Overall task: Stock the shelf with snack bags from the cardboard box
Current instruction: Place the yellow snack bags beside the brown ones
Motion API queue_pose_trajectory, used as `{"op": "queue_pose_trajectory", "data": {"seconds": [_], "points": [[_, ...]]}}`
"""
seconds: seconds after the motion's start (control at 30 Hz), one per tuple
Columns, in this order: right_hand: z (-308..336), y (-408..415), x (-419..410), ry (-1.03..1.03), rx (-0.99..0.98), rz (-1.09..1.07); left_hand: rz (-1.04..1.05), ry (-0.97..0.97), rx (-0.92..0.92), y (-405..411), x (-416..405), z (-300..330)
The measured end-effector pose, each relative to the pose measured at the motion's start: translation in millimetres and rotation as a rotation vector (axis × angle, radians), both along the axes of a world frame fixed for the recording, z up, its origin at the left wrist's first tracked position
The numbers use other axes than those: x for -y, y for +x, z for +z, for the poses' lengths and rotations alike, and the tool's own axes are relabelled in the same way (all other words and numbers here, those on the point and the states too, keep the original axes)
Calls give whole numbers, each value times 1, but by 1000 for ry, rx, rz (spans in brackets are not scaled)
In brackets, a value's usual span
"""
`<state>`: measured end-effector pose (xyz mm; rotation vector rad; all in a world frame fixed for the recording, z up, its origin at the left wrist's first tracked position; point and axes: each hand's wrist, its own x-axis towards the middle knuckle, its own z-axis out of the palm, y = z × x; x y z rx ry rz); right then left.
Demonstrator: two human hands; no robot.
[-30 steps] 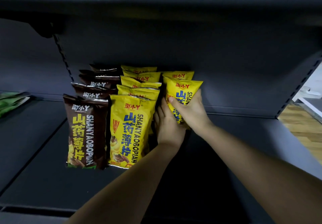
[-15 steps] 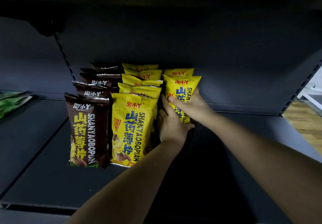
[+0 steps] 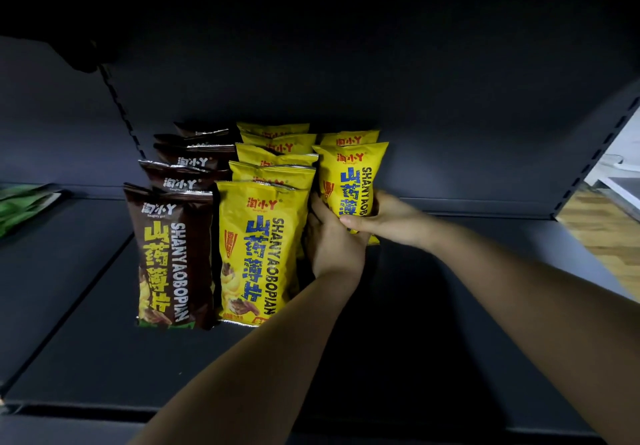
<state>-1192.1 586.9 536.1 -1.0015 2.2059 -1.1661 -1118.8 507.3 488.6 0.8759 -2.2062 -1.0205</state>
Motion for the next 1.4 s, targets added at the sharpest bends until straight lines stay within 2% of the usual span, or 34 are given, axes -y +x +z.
{"op": "queue_pose_trajectory", "data": {"seconds": [0.13, 0.3, 0.43, 0.57, 0.7, 0.9, 1.13, 1.4], "points": [[-5, 3, 2, -9, -42, -78, 15, 50, 34, -2, 0, 3], [-6, 9, 7, 51, -105, -190, 65, -9, 113, 7, -14, 3], [-3, 20, 8, 42, -56, -207, 46, -85, 149, 19, -25, 6], [3, 37, 0, 28, -53, -231, 40, -80, 127, 35, -36, 16], [11, 56, -15, 108, -155, -294, 32, -104, 84, 54, -50, 28], [24, 95, -61, 162, -190, -282, -20, -179, 134, 97, -89, 48], [32, 144, -137, 137, -72, -240, -43, -92, 166, 155, -158, 63], [24, 175, -213, 110, -72, -221, -86, -135, 212, 183, -231, 38]]}}
